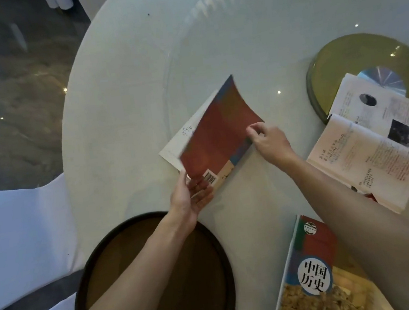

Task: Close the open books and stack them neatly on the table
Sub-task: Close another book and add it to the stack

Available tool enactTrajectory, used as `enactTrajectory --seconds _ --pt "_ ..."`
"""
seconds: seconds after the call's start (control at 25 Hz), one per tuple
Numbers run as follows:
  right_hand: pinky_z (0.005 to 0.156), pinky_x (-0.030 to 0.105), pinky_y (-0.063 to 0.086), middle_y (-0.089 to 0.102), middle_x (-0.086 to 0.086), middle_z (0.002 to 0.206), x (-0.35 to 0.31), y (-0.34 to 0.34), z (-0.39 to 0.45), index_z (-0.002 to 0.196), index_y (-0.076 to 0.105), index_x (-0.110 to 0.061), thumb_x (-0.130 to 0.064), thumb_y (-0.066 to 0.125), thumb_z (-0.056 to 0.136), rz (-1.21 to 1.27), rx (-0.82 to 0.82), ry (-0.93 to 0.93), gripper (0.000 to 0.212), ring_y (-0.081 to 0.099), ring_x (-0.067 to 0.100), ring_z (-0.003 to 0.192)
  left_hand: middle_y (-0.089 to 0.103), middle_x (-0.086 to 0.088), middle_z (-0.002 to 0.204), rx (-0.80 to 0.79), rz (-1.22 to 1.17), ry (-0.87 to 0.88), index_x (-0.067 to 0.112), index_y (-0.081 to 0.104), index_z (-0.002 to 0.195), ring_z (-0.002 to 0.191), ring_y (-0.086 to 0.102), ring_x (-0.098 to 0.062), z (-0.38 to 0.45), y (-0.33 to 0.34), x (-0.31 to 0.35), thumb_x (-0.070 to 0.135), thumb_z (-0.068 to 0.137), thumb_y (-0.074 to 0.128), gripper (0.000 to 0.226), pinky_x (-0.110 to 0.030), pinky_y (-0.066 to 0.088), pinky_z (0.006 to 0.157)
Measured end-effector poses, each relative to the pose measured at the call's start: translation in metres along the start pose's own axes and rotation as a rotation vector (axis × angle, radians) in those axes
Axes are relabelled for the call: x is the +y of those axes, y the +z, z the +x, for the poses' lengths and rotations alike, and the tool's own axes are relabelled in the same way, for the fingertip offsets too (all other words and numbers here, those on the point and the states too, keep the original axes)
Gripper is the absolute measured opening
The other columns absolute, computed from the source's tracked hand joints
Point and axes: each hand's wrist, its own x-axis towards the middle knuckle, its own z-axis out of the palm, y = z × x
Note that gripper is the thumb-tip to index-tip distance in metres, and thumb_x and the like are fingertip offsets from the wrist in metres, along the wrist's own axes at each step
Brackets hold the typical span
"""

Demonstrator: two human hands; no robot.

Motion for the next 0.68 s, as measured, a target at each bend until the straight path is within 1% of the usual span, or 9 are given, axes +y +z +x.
enactTrajectory --seconds 0.08,0.16,0.24,0.32,0.4,0.44,0.48,0.56,0.68 --pt "0.111 0.040 0.043 0.058 0.008 0.141 0.004 0.007 0.007 0.139 0.060 -0.012 -0.041 0.054 0.101 -0.187 -0.013 -0.025 0.048 0.052 0.025 0.133 0.070 -0.014 0.094 0.114 0.067 0.046 0.004 0.067 0.102 0.085 0.067 -0.025 0.001 0.001 -0.002 0.044 0.101 0.049 0.044 -0.038 0.058 0.081" --pt "0.116 0.041 0.039 0.045 0.010 0.154 0.007 0.012 0.009 0.150 0.047 -0.011 -0.039 0.057 0.100 -0.256 -0.027 -0.007 0.059 0.042 0.027 0.142 0.073 -0.011 0.097 0.197 0.161 0.109 0.005 0.065 0.102 0.083 0.067 -0.019 -0.001 0.005 -0.005 0.036 0.100 0.054 0.032 -0.035 0.058 0.081" --pt "0.118 0.044 0.036 0.036 0.012 0.162 0.008 0.015 0.013 0.157 0.037 -0.011 -0.037 0.060 0.098 -0.325 -0.023 0.000 0.069 0.035 0.030 0.147 0.075 -0.006 0.097 0.225 0.312 0.168 0.007 0.065 0.110 0.080 0.069 -0.011 -0.003 0.011 -0.010 0.029 0.096 0.061 0.026 -0.025 0.059 0.069" --pt "0.116 0.045 0.037 0.041 0.011 0.158 0.006 0.013 0.019 0.158 0.034 -0.010 -0.035 0.063 0.096 -0.334 -0.008 0.018 0.073 0.036 0.032 0.144 0.075 -0.004 0.096 0.223 0.373 0.189 0.009 0.066 0.111 0.083 0.072 -0.009 -0.003 0.018 -0.014 0.027 0.093 0.065 0.026 -0.021 0.057 0.065" --pt "0.111 0.044 0.039 0.047 0.013 0.147 0.004 0.008 0.024 0.152 0.041 -0.011 -0.035 0.063 0.092 -0.289 0.005 0.069 0.068 0.039 0.033 0.138 0.075 -0.007 0.097 0.240 0.366 0.160 0.006 0.069 0.106 0.087 0.072 -0.016 -0.003 0.021 -0.014 0.025 0.090 0.068 0.025 -0.028 0.060 0.074" --pt "0.110 0.044 0.039 0.048 0.014 0.143 0.005 0.007 0.023 0.149 0.044 -0.011 -0.036 0.063 0.091 -0.310 0.005 0.093 0.066 0.039 0.034 0.136 0.075 -0.009 0.095 0.256 0.354 0.140 0.005 0.070 0.101 0.084 0.072 -0.017 -0.004 0.020 -0.013 0.023 0.089 0.069 0.022 -0.028 0.059 0.071" --pt "0.109 0.044 0.040 0.048 0.015 0.141 0.007 0.004 0.022 0.145 0.047 -0.011 -0.039 0.064 0.090 -0.357 -0.001 0.115 0.064 0.039 0.034 0.134 0.075 -0.009 0.090 0.269 0.339 0.127 0.004 0.070 0.095 0.078 0.070 -0.016 -0.007 0.019 -0.010 0.021 0.089 0.069 0.018 -0.025 0.056 0.063" --pt "0.107 0.044 0.041 0.050 0.015 0.137 0.015 0.000 0.013 0.137 0.051 -0.011 -0.047 0.066 0.088 -0.449 -0.014 0.125 0.063 0.041 0.034 0.131 0.069 -0.006 0.080 0.298 0.310 0.124 0.004 0.067 0.087 0.066 0.061 -0.012 -0.010 0.011 -0.009 0.018 0.090 0.070 0.014 -0.021 0.044 0.052" --pt "0.104 0.044 0.043 0.054 0.012 0.131 0.030 -0.007 -0.011 0.132 0.054 -0.013 -0.052 0.068 0.086 -0.451 -0.044 0.116 0.062 0.045 0.033 0.127 0.068 -0.008 0.093 0.319 0.287 0.132 0.003 0.060 0.107 0.072 0.058 -0.011 -0.012 0.000 -0.011 0.021 0.088 0.074 0.029 -0.023 0.039 0.055"
